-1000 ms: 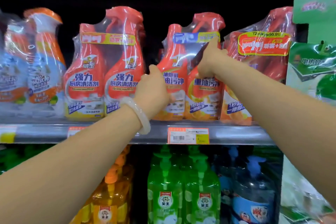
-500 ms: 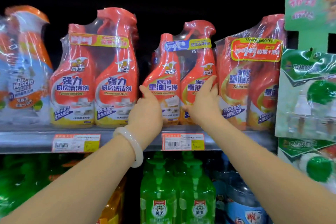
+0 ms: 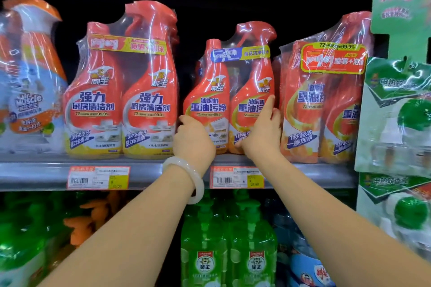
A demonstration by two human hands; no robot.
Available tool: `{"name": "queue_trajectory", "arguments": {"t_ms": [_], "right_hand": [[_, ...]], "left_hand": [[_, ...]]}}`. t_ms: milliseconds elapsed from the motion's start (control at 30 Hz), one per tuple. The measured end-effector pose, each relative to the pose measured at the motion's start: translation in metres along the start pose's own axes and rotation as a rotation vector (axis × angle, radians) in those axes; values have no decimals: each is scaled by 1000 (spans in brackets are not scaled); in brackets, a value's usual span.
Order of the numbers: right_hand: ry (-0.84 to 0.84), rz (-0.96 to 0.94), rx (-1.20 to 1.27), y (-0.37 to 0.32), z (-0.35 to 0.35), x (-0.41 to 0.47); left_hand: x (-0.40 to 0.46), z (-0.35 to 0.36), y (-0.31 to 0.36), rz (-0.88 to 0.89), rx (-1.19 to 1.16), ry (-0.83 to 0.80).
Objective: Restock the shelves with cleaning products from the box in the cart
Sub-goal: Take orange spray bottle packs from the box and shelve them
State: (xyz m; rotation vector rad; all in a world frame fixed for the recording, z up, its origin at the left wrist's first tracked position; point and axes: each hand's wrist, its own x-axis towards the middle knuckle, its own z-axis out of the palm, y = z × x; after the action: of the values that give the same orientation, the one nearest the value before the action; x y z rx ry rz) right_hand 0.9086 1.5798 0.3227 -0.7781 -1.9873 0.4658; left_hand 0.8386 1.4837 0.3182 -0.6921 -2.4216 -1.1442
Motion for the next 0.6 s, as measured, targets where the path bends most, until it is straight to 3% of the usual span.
{"name": "queue_trajectory", "arguments": {"t_ms": [200,433,600], "right_hand": [[-99,113,-60,3,8,24],[-195,90,-323,0,14,45],[-144,184,-156,5,31,60]], "left_hand": [[20,15,17,-160,-185,-18],[43,18,8,-86,-29,34],[50,16,12,-146,-12,-25]]}}
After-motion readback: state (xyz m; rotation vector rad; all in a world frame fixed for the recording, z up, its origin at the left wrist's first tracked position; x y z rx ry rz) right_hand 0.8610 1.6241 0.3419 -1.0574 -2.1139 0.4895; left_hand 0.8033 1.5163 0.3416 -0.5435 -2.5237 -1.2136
